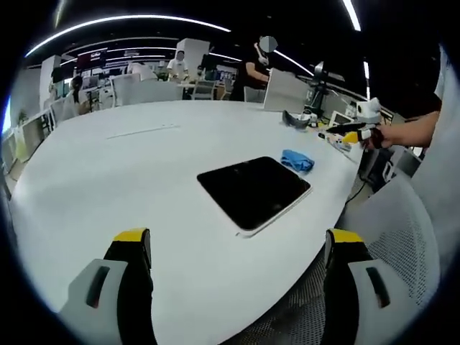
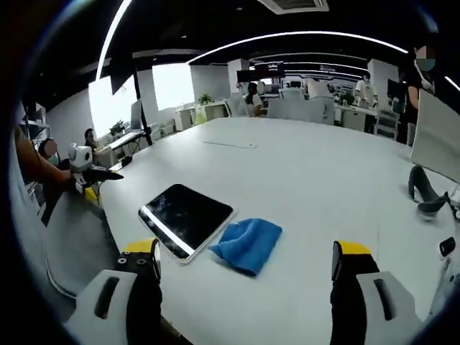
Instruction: Wipe the mirror surface with the cleaning cloth until all visible marks leave the cleaned area.
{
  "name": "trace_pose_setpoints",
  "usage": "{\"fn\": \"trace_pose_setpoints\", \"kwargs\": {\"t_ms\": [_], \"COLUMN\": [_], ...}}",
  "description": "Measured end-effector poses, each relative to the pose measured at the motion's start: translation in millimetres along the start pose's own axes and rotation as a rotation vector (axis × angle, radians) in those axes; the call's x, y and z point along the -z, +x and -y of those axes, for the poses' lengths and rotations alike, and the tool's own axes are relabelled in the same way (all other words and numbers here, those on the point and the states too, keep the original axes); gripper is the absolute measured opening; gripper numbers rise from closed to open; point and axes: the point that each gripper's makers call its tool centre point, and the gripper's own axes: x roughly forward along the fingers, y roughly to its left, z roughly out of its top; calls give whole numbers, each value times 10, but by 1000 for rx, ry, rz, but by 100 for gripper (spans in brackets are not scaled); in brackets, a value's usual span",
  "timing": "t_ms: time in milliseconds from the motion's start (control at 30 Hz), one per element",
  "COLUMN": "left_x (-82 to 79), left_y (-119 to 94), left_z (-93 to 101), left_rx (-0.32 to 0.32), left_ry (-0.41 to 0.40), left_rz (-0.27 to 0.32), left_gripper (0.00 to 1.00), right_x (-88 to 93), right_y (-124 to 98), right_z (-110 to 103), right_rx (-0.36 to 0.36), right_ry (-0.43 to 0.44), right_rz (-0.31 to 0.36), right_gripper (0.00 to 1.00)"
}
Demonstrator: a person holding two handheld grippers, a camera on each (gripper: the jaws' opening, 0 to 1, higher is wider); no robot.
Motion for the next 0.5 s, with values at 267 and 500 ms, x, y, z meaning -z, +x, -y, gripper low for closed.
{"fn": "trace_pose_setpoints", "kwargs": {"t_ms": [267,500], "left_x": [-24,-49], "left_y": [-25,-27], "left_z": [-56,-84], "left_rx": [-31,-39], "left_ry": [0,14], "left_rz": [6,19], "left_gripper": [99,99], "right_x": [233,321], "right_y": [25,1], "right_z": [-125,-170], "right_rx": [-31,-14], "right_ry": [-32,-31], "right_rz": [-37,-43], "right_gripper": [98,98]}}
